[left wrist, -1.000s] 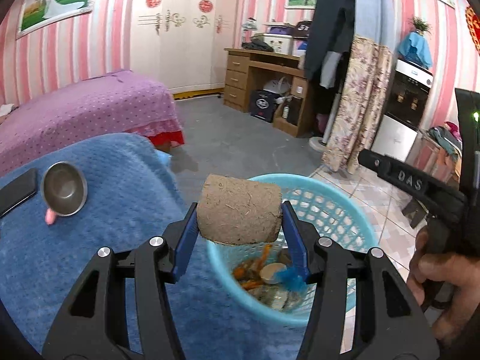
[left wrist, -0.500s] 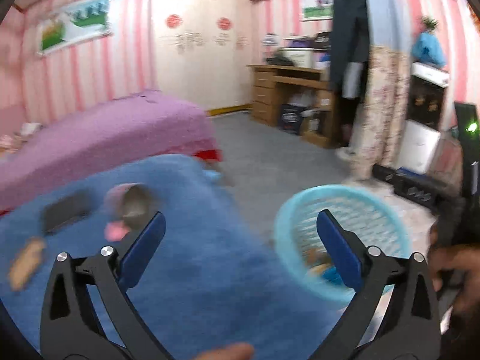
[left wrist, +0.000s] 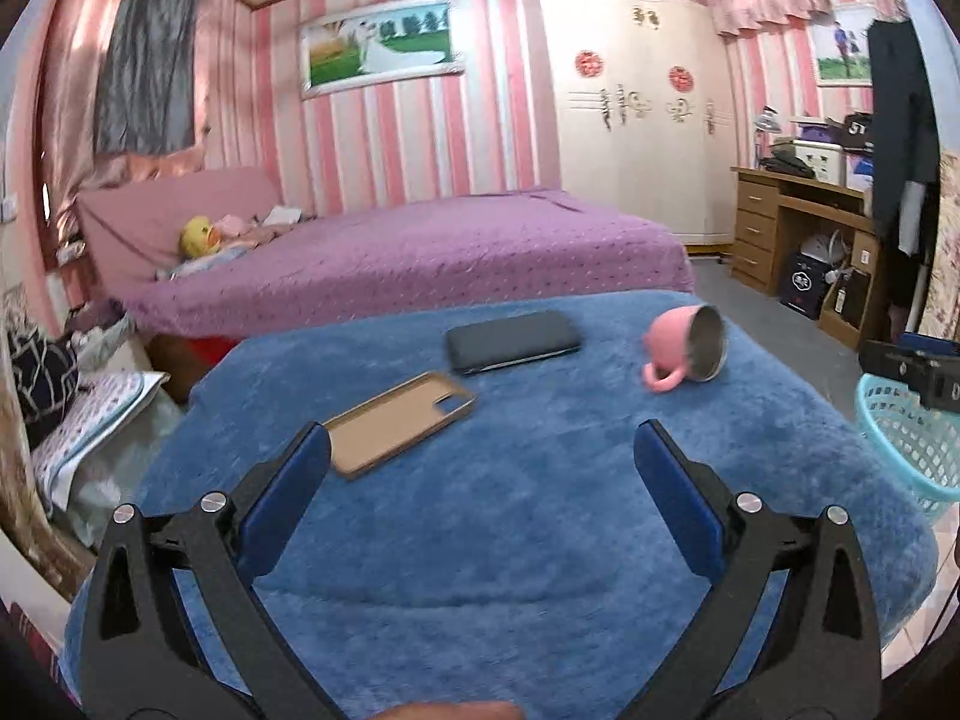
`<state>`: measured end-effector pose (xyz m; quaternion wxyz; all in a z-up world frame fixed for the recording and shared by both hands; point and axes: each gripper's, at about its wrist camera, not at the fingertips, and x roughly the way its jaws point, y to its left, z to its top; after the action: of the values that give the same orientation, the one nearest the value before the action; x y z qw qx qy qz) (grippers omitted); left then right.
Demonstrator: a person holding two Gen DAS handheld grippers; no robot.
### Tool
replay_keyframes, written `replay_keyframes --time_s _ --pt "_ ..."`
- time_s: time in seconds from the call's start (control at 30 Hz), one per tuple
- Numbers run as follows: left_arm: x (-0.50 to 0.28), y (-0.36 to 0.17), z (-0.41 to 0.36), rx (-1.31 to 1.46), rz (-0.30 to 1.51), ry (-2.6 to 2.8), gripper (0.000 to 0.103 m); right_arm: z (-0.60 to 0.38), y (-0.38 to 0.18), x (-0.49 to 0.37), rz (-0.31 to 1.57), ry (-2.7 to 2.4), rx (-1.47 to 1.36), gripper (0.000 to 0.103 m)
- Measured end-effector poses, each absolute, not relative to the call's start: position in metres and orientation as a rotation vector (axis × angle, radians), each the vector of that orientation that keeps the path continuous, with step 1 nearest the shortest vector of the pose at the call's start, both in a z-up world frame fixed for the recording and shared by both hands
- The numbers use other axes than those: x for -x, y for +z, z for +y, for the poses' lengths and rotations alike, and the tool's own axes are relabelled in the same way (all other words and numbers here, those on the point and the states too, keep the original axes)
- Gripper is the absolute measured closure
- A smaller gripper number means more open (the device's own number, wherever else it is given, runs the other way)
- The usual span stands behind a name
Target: Collect trash
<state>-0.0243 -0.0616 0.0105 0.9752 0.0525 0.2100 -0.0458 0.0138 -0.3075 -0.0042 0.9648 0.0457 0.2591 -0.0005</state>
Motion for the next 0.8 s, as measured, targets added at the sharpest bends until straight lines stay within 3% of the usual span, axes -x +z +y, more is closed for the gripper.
replay_keyframes --time_s 0.47,0.8 --pt "0.014 -0.003 -0.013 -0.043 0.463 -0.064 0.005 -0.226 -0.008 -0.03 0.542 0.113 -0.025 0.021" --pt "0.011 -0.002 -0.004 0.008 0.482 -0.036 0.005 -0.244 -0.007 -0.025 0.536 0.074 -0.033 0.02"
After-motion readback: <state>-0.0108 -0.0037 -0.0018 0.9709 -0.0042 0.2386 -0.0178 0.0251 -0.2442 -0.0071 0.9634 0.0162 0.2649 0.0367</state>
